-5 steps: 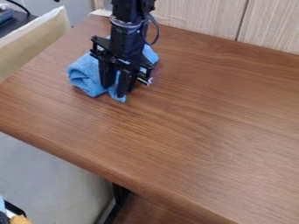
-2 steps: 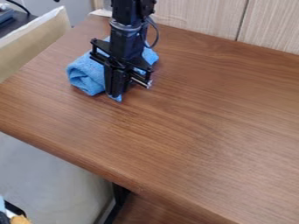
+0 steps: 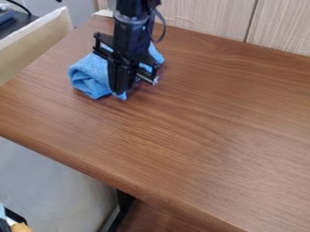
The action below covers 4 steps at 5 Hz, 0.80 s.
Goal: Unfold the cloth from right to left side
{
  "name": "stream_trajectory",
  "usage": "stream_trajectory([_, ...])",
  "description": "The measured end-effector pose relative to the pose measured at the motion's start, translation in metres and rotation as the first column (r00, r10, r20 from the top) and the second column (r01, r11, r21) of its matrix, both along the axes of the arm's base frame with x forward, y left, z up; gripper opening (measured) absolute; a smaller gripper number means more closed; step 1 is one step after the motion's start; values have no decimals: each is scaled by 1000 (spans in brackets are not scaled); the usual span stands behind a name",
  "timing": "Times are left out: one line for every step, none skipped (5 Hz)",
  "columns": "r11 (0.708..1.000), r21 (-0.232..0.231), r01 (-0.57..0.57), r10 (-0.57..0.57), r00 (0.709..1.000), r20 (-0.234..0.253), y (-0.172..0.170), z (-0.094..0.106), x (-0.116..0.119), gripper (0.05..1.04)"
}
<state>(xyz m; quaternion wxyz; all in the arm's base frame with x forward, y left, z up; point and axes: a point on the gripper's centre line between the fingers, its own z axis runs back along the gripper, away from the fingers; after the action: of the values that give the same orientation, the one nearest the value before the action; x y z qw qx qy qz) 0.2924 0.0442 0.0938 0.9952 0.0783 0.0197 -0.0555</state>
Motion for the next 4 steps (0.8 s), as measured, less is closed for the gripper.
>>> stream_trajectory([999,7,-34,33,998,53,13,26,6,54])
stream_trajectory([996,-2,-87,87,991,100,29,50,14,54])
stream_trajectory([984,-22,-180,180,968,176,53,77,29,54])
stream_trajectory([951,-35,-307,309,935,173,93,75,40,53])
